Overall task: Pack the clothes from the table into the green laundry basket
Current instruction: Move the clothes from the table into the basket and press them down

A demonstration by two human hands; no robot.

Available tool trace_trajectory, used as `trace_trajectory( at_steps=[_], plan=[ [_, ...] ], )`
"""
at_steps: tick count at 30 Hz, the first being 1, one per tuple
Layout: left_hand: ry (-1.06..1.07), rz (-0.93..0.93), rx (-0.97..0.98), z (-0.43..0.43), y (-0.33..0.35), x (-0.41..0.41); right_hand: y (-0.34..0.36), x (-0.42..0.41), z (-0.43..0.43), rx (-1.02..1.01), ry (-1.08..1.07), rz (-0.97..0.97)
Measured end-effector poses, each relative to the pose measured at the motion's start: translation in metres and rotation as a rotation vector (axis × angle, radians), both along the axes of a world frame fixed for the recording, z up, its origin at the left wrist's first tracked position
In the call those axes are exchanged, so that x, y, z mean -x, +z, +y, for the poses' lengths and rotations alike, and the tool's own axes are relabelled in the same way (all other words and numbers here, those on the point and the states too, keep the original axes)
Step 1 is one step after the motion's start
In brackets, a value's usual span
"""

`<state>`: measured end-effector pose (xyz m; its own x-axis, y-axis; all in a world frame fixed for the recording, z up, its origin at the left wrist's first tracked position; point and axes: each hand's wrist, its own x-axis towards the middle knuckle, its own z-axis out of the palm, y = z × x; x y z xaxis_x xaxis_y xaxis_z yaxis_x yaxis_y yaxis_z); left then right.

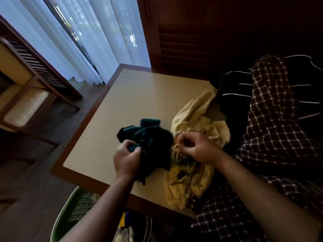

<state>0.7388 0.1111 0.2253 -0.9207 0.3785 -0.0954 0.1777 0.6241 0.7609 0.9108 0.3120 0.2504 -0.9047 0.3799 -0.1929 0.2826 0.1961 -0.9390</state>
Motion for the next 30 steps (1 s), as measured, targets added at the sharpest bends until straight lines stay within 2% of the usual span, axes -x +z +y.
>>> trace_trajectory(
  at_steps=[1,2,3,6,7,8,10,13,17,19,23,27,28,30],
  plan=[
    [0.095,0.032,0.027,-0.011,0.001,0.009,0.010,0.001,-0.005,0.149,0.150,-0.062],
    [0.130,0.073,0.097,-0.021,-0.001,0.017,0.015,0.003,-0.009,0.204,0.252,-0.142],
    [0.106,0.096,0.197,-0.032,-0.004,0.024,0.012,0.004,-0.011,0.139,0.283,-0.214],
    [-0.159,0.069,0.597,-0.060,-0.020,0.032,-0.014,0.013,-0.013,-0.478,0.141,-0.396],
    [-0.245,0.054,0.689,-0.065,-0.024,0.031,-0.023,0.016,-0.013,-0.593,0.131,-0.483],
    [-0.306,0.030,0.736,-0.067,-0.026,0.028,-0.031,0.018,-0.014,-0.598,0.153,-0.575],
    [-0.378,-0.045,0.787,-0.066,-0.027,0.025,-0.047,0.020,-0.018,-0.462,0.237,-0.713],
    [-0.487,-0.122,0.904,-0.063,-0.029,0.023,-0.061,0.023,-0.028,-0.498,0.294,-0.763],
    [-0.474,-0.033,0.904,-0.062,-0.022,0.025,-0.057,0.036,-0.035,-0.653,0.128,-0.512],
    [-0.459,0.048,0.850,-0.065,-0.021,0.026,-0.054,0.042,-0.038,-0.637,-0.009,-0.413],
    [-0.453,0.049,0.688,-0.074,-0.018,0.036,-0.046,0.051,-0.037,-0.512,-0.222,-0.392],
    [-0.577,0.313,0.502,-0.087,-0.014,0.034,-0.037,0.043,-0.032,-0.392,0.014,-0.534],
    [-0.562,0.331,0.513,-0.087,-0.014,0.032,-0.040,0.039,-0.034,-0.391,0.065,-0.590],
    [-0.535,0.258,0.655,-0.086,-0.019,0.032,-0.052,0.032,-0.043,-0.409,0.121,-0.697]
  ],
)
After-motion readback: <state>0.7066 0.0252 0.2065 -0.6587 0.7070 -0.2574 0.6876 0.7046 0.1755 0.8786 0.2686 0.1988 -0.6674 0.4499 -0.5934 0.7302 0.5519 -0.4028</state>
